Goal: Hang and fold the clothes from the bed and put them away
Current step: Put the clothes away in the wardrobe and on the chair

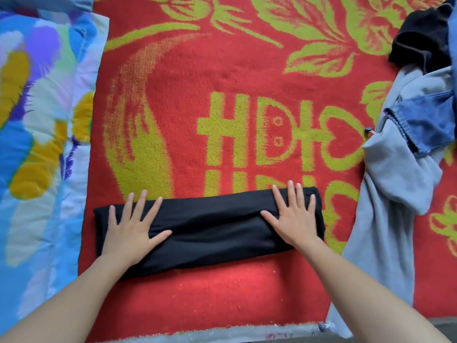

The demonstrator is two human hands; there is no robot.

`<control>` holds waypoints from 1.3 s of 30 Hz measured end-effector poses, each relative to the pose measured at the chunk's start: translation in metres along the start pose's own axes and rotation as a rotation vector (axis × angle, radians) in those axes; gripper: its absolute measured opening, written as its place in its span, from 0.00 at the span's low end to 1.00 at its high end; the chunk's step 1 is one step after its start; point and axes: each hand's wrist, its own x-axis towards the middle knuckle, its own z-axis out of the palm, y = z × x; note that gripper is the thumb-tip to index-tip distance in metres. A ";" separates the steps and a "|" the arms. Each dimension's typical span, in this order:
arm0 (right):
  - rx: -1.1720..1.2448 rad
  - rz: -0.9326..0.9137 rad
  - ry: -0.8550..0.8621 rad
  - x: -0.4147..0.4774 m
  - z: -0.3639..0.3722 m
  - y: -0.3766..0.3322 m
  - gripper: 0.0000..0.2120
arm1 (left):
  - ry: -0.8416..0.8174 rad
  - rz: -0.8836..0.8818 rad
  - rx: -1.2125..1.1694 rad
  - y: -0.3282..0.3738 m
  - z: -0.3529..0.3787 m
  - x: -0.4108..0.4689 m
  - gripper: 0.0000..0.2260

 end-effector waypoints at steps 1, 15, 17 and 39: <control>0.027 0.047 -0.012 0.002 0.001 0.007 0.37 | -0.019 -0.005 -0.017 -0.001 -0.001 0.001 0.45; 1.072 0.479 -0.018 -0.026 -0.017 0.040 0.41 | 0.050 0.099 -0.091 0.067 -0.025 -0.052 0.30; 1.119 0.478 -0.016 -0.025 -0.019 0.038 0.38 | 0.016 0.148 -0.083 0.083 -0.015 -0.063 0.30; 1.136 -0.162 0.066 -0.106 -0.160 -0.157 0.10 | 0.251 -0.654 -1.880 0.026 -0.036 -0.073 0.19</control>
